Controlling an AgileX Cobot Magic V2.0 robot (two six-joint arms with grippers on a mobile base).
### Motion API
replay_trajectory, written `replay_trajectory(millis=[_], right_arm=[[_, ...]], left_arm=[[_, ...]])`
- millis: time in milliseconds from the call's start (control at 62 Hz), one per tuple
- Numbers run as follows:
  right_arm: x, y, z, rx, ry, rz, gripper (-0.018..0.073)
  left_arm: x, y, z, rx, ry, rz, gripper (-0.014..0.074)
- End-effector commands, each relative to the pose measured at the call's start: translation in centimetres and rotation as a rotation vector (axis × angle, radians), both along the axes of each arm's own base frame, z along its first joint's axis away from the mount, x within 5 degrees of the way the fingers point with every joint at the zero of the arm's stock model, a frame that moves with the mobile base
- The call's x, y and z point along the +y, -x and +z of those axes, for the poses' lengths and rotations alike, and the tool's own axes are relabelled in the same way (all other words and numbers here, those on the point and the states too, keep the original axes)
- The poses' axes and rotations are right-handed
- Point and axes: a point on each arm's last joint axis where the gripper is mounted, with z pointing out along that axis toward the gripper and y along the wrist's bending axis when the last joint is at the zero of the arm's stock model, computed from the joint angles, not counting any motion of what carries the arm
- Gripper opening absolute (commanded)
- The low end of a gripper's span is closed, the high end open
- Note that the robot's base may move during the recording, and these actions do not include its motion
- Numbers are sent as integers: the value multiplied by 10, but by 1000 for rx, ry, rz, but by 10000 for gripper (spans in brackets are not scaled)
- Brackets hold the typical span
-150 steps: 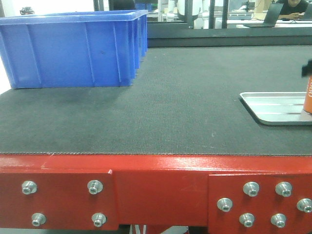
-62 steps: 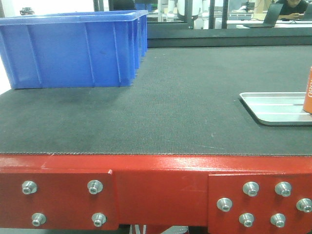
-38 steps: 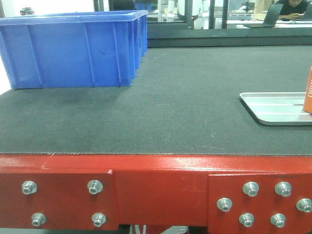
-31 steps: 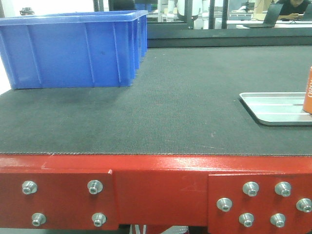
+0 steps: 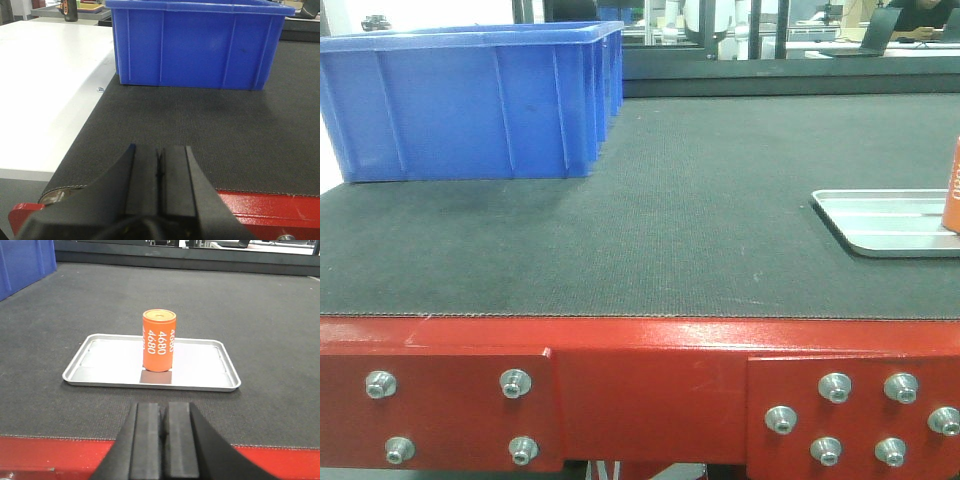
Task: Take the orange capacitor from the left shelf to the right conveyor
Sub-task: 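Raise the right gripper away from the standing capacitor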
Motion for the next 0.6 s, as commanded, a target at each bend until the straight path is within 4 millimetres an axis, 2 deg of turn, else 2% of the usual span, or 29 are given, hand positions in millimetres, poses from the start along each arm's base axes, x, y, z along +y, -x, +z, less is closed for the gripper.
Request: replay_trajectory(millis=[0, 581], right_arm=[[0, 1, 10, -104, 14, -2, 57], [0, 1, 10, -104, 14, -2, 57]], left_arm=[[1, 1, 10, -97, 12, 4, -127], [1, 1, 10, -97, 12, 4, -127]])
